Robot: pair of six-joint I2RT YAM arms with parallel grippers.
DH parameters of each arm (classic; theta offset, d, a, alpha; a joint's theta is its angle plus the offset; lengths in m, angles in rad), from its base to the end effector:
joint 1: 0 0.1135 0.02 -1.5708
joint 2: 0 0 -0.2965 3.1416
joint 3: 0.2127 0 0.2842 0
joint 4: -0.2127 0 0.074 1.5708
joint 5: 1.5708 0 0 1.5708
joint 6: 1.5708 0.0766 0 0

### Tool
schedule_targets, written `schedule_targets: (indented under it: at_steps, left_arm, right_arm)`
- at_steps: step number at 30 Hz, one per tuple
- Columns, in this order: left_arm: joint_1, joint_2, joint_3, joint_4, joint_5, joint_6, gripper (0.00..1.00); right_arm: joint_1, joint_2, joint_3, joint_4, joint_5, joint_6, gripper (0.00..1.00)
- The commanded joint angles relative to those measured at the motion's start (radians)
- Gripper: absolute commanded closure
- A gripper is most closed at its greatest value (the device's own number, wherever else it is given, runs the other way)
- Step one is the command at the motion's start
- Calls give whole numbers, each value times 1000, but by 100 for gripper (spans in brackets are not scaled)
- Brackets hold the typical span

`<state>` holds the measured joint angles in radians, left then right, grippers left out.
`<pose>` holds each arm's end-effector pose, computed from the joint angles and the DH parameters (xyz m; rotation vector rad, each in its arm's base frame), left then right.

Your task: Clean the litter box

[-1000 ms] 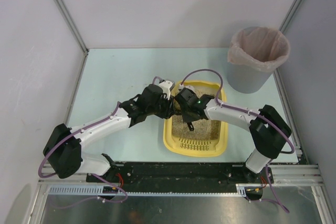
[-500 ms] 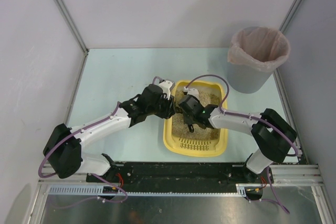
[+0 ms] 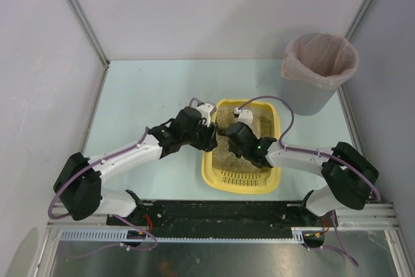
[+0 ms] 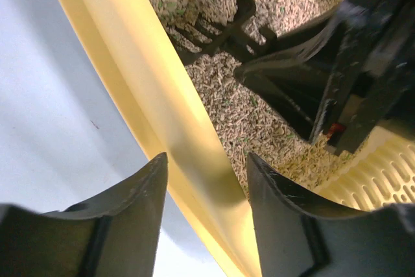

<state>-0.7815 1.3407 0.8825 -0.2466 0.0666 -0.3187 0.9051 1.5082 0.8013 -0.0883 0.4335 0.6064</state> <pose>0.2396 -0.2450 0.2357 0.5765 2.2881 -0.6372 0.2428 0.2571 0.1721 -0.1365 2.2866 0.2735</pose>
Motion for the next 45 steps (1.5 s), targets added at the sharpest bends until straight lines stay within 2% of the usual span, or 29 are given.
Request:
schedule_targets:
  at_steps: [1, 6, 14, 22, 25, 29, 33, 36, 40, 43, 45]
  left_arm:
    - [-5, -44, -11, -19, 41, -25, 41]
    - [-5, -74, -4, -19, 36, -36, 28]
    - [-5, -135, 12, -20, 12, -40, 23]
    - [50, -176, 76, -33, -16, 46, 21]
    - [79, -178, 120, -39, -31, 96, 16]
    - [94, -173, 162, -39, -117, 191, 1]
    - [113, -161, 180, -39, -182, 251, 0]
    - [122, -169, 176, -40, -183, 276, 0]
    - [125, -181, 161, -39, -202, 294, 0]
    - [126, -169, 159, -39, -209, 297, 0]
    - [128, -167, 150, -39, -211, 299, 0]
  right_arm:
    - [5, -85, -27, 109, 191, 23, 100]
    - [9, -126, -79, 121, 198, 21, 100]
    - [67, -154, -145, 166, 249, -10, 100]
    - [182, -304, -263, 248, 385, -83, 100]
    - [233, -362, -298, 249, 435, -108, 100]
    - [314, -450, -370, 229, 589, -112, 100]
    - [405, -497, -410, 295, 646, -197, 100]
    - [420, -531, -410, 167, 720, -108, 100]
    - [457, -537, -424, 240, 666, -191, 100]
    - [446, -540, -396, 11, 784, 8, 100]
    - [452, -565, -422, 170, 693, -99, 100]
